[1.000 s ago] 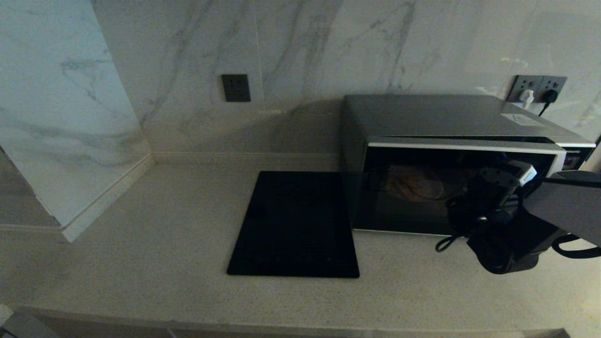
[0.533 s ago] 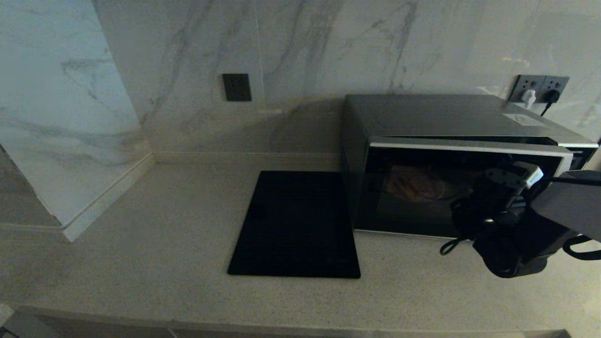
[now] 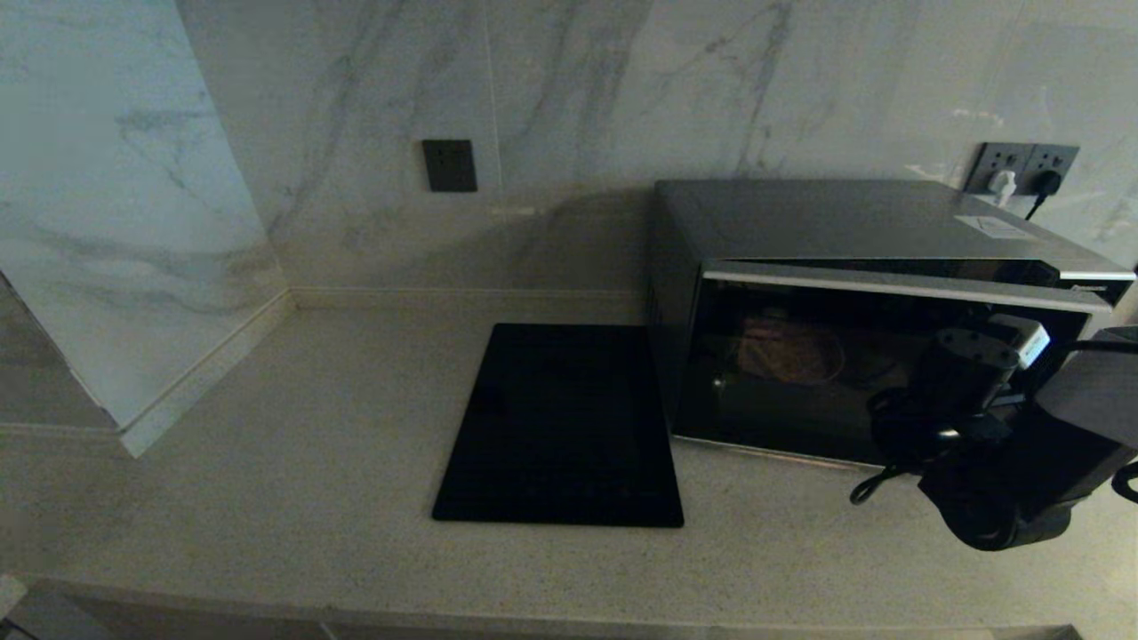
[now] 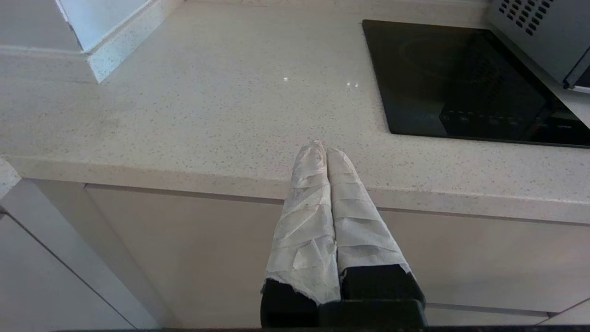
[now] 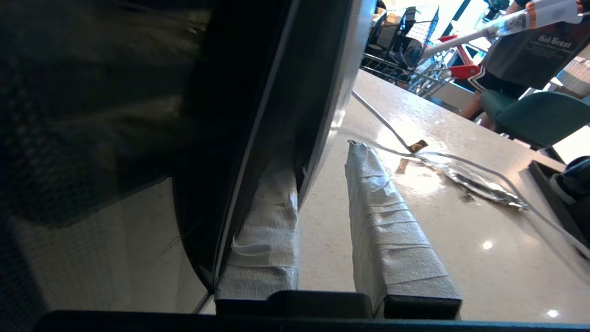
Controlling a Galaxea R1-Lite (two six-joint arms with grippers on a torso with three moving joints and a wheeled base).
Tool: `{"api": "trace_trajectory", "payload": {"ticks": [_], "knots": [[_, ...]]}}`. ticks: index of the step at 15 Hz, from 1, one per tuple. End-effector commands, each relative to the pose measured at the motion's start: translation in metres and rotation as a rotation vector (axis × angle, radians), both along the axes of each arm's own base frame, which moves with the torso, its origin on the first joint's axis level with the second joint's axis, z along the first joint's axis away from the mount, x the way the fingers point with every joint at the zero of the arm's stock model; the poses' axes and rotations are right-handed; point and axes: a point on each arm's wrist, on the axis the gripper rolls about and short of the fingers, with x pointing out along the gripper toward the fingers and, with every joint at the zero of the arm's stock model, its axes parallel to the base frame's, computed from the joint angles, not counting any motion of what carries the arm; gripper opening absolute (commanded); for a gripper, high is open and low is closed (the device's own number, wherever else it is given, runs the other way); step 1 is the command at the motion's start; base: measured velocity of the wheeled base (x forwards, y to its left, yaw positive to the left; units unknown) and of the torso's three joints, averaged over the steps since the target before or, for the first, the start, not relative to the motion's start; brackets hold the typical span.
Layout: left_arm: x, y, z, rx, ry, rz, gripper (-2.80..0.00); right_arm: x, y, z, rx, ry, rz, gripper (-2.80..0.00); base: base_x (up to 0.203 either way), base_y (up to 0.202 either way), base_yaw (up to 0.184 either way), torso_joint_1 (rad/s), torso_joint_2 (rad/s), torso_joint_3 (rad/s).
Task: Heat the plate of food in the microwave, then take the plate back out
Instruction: Open the microwave oven
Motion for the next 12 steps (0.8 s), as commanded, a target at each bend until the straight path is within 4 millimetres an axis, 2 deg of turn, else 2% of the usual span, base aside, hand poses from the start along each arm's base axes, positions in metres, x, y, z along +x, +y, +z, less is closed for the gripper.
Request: {"api": "trace_trajectory", "payload": {"ticks": [1, 6, 12], "knots": [[0.000, 0.000, 0.000, -0.001, 0.000, 0.001, -2.80, -0.014, -0.001, 0.008, 0.001, 0.001, -0.011, -2.80, 0.000, 0.000, 0.000, 0.000, 0.00, 0.000], [0.000, 0.000, 0.000, -0.001, 0.001, 0.001, -2.80, -0.042, -0.003, 0.013, -0.003, 0.036, -0.010, -2.80, 0.000, 0.000, 0.000, 0.000, 0.00, 0.000], [0.000, 0.000, 0.000, -0.001, 0.000, 0.001, -2.80, -0.061, -0.005, 0.020, -0.003, 0.036, -0.009, -2.80, 0.000, 0.000, 0.000, 0.000, 0.00, 0.000]]}}
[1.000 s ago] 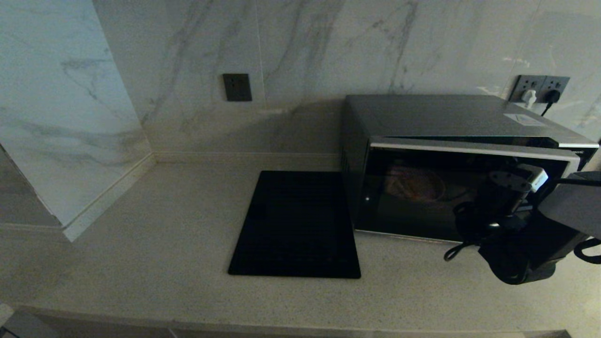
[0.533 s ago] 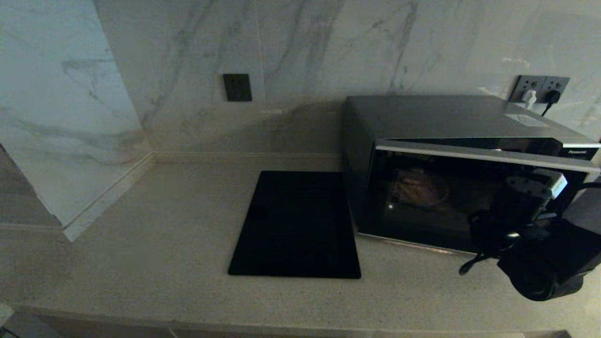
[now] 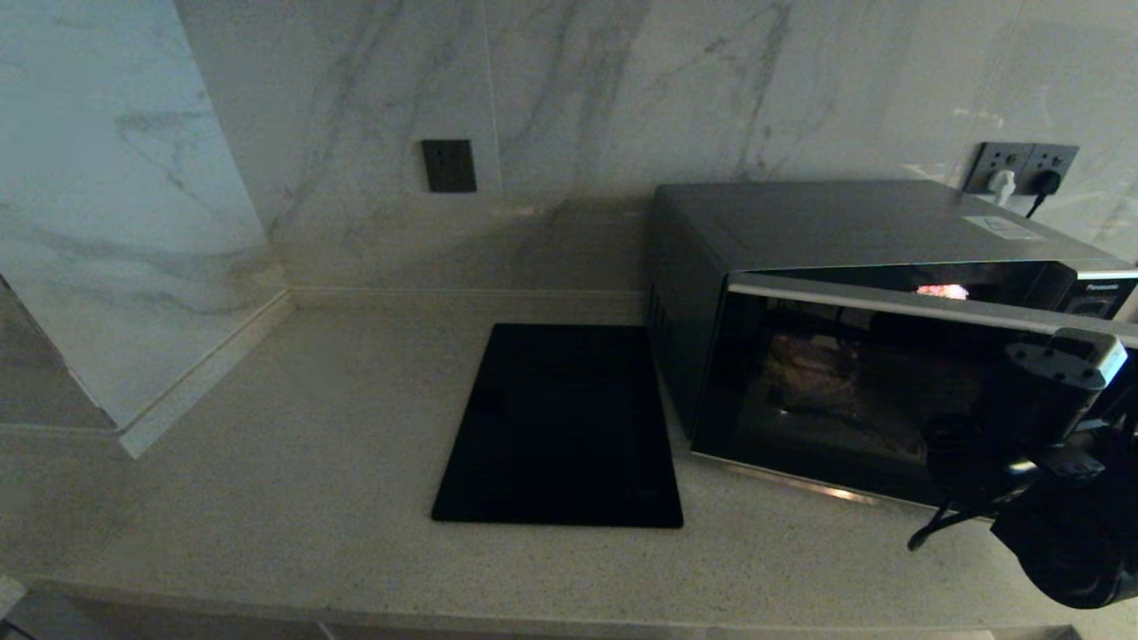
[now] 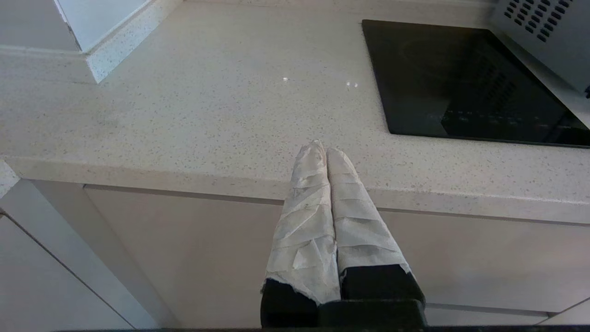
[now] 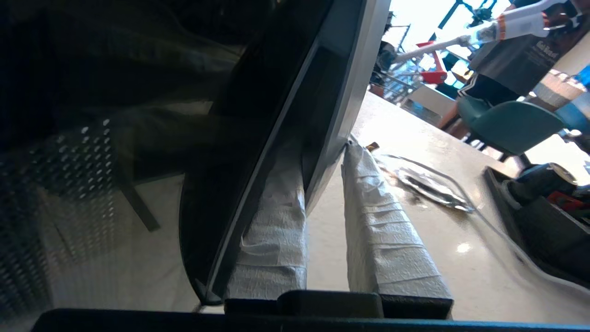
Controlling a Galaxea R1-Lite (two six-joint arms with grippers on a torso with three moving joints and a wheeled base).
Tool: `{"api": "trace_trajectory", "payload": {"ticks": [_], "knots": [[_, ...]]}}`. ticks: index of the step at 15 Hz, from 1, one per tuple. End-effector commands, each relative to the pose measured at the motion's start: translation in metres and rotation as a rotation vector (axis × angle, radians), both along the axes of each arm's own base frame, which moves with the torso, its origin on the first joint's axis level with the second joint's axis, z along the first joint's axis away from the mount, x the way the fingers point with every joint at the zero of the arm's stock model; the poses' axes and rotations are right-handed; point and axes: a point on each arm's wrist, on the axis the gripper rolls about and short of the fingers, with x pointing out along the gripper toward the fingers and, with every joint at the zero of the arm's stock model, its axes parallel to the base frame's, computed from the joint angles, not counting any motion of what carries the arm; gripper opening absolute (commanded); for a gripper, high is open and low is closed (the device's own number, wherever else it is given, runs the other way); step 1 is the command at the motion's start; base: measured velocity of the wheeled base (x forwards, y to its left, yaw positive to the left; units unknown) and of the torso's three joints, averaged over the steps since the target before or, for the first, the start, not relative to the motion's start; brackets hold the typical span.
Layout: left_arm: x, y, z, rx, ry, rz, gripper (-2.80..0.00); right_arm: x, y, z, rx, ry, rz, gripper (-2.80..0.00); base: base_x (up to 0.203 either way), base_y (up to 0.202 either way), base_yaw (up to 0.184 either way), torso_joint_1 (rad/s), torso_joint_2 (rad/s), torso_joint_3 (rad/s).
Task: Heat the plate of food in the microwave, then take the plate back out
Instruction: Open the microwave oven
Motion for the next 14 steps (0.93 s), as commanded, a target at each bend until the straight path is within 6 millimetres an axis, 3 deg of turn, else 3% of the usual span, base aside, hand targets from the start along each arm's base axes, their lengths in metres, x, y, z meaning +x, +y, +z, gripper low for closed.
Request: {"api": "trace_trajectory", "payload": {"ticks": [1, 7, 14], "knots": [[0.000, 0.000, 0.000, -0.001, 0.000, 0.001, -2.80, -0.006, 0.000, 0.004, 0.002, -0.021, -0.005, -2.80, 0.000, 0.000, 0.000, 0.000, 0.00, 0.000], [0.000, 0.000, 0.000, -0.001, 0.001, 0.000, -2.80, -0.012, 0.010, 0.002, 0.002, -0.016, 0.029, -2.80, 0.000, 0.000, 0.000, 0.000, 0.00, 0.000], [0.000, 0.000, 0.000, -0.001, 0.001, 0.001, -2.80, -0.036, 0.030, 0.002, 0.001, -0.007, 0.121, -2.80, 0.000, 0.000, 0.000, 0.000, 0.00, 0.000]]}}
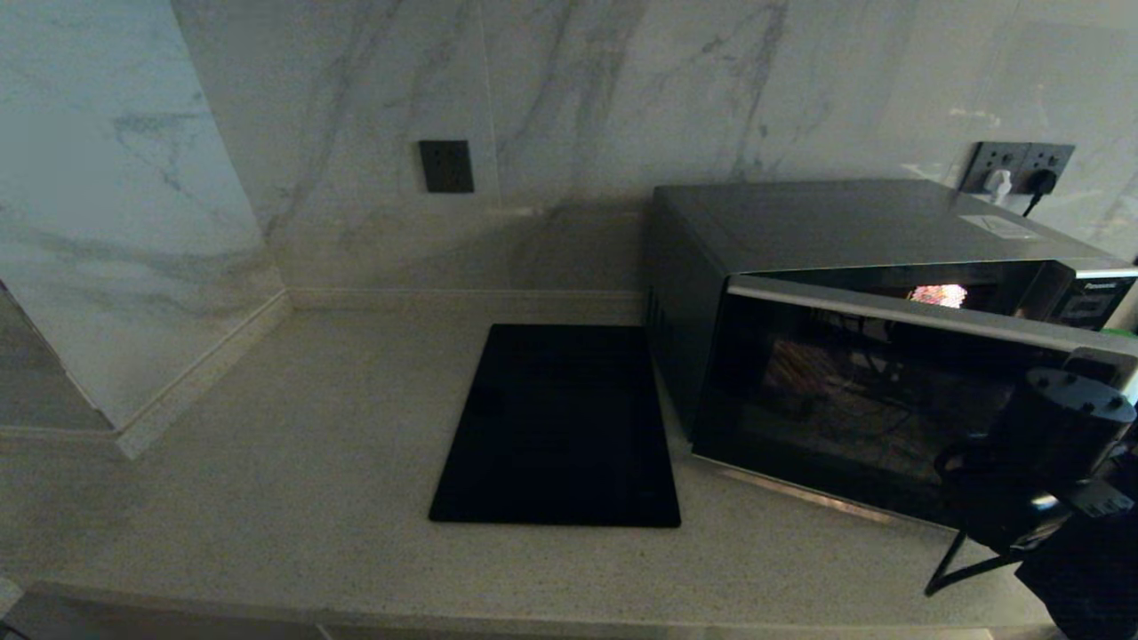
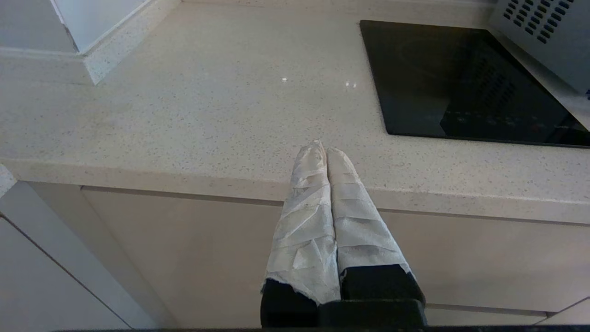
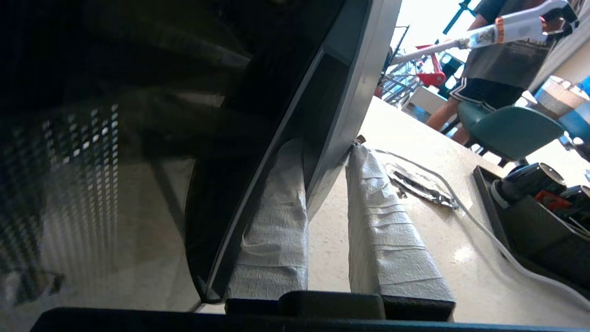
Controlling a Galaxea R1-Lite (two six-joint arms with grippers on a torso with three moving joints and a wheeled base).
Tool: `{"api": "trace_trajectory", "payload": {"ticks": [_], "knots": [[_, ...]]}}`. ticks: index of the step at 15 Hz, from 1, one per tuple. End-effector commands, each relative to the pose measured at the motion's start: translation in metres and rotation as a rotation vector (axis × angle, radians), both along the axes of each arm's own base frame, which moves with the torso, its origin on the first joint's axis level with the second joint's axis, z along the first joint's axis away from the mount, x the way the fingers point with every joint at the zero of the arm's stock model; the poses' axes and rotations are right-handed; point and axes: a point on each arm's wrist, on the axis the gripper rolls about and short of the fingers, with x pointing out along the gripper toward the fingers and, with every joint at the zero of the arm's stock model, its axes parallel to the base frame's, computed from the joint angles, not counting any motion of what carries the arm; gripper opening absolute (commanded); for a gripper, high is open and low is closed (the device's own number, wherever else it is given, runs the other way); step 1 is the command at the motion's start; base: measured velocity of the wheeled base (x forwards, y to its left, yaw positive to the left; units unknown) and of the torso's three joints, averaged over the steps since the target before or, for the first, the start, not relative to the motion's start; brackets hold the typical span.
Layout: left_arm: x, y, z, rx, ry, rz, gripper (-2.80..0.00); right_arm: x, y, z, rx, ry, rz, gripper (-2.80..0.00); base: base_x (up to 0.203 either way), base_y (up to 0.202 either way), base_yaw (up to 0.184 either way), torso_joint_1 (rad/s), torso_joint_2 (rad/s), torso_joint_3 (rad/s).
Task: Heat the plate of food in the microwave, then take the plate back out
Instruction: Open the microwave oven
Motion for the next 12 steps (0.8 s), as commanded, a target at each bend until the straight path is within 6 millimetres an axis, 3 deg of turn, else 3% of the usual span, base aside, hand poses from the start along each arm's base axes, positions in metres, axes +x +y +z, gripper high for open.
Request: {"api": "trace_trajectory", "payload": {"ticks": [1, 7, 12], "knots": [[0.000, 0.000, 0.000, -0.001, 0.001, 0.001, -2.80, -0.009, 0.009, 0.007, 0.005, -0.022, 0.039, -2.80, 0.000, 0.000, 0.000, 0.000, 0.00, 0.000], [0.000, 0.000, 0.000, -0.001, 0.001, 0.001, -2.80, -0.037, 0.025, 0.014, 0.006, -0.022, 0.134, -2.80, 0.000, 0.000, 0.000, 0.000, 0.00, 0.000], [0.000, 0.000, 0.000, -0.001, 0.001, 0.001, -2.80, -0.038, 0.026, 0.014, 0.005, -0.018, 0.138, -2.80, 0.000, 0.000, 0.000, 0.000, 0.00, 0.000]]}}
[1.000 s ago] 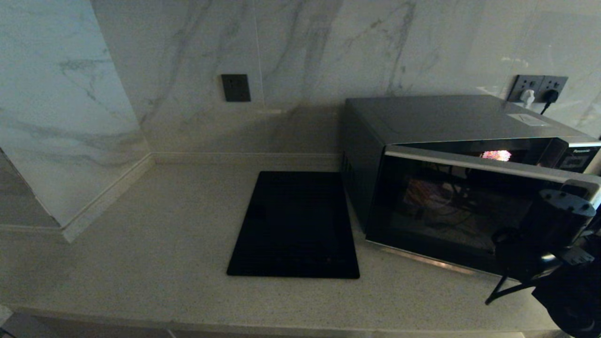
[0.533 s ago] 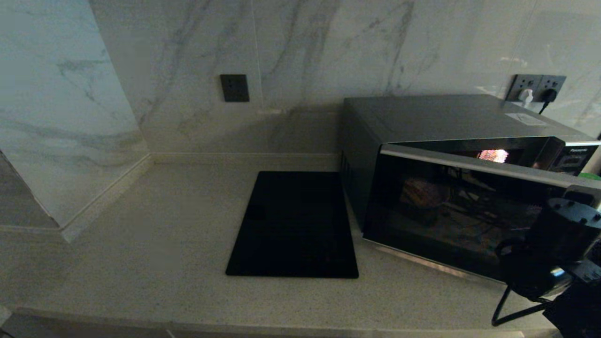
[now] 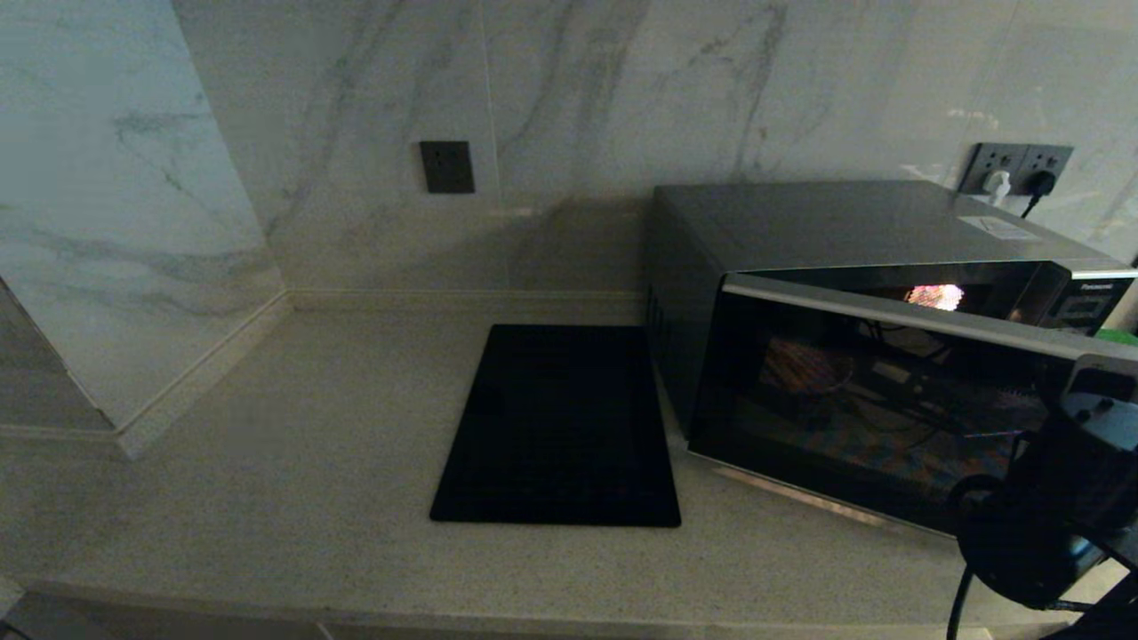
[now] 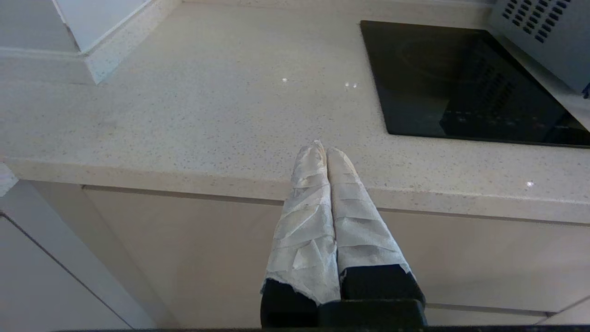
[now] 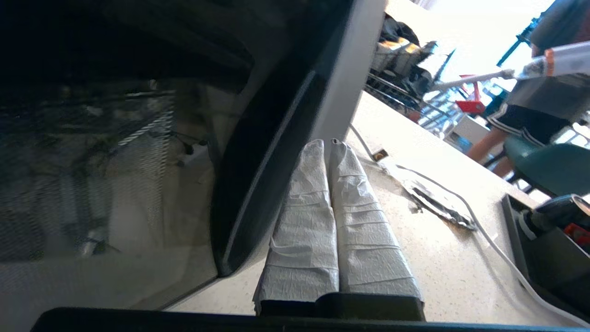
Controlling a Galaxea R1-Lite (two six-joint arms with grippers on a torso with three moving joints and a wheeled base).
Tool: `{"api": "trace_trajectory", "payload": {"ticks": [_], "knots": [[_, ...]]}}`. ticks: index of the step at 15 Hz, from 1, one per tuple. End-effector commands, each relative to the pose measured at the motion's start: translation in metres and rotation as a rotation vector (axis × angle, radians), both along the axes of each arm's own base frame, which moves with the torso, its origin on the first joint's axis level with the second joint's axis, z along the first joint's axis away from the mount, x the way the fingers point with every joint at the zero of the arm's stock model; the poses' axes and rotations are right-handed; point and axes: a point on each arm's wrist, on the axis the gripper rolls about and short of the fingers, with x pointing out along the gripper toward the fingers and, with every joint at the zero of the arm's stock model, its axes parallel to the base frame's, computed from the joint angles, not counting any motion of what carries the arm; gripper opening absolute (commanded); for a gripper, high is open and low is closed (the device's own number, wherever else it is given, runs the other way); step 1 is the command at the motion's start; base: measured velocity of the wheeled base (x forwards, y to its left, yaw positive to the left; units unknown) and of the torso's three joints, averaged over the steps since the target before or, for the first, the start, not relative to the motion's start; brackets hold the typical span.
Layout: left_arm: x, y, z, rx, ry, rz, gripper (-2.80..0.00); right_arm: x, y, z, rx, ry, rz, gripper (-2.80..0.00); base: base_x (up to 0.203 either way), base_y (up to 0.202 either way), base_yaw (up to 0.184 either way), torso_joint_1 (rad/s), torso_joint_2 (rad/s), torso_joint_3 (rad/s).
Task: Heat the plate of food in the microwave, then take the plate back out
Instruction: Open the microwave oven
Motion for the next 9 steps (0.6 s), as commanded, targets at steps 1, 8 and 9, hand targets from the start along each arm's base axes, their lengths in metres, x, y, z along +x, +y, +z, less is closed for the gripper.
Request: {"api": "trace_trajectory", "payload": {"ticks": [1, 8, 9], "knots": [[0.000, 0.000, 0.000, -0.001, 0.001, 0.001, -2.80, 0.000, 0.000, 0.001, 0.003, -0.007, -0.009, -2.80, 0.000, 0.000, 0.000, 0.000, 0.00, 0.000], [0.000, 0.000, 0.000, -0.001, 0.001, 0.001, -2.80, -0.020, 0.001, 0.054, 0.051, -0.147, 0.024, -2.80, 0.000, 0.000, 0.000, 0.000, 0.00, 0.000], [0.000, 0.000, 0.000, -0.001, 0.001, 0.001, -2.80, -0.024, -0.001, 0.075, 0.055, -0.167, 0.024, -2.80, 0.000, 0.000, 0.000, 0.000, 0.00, 0.000]]}}
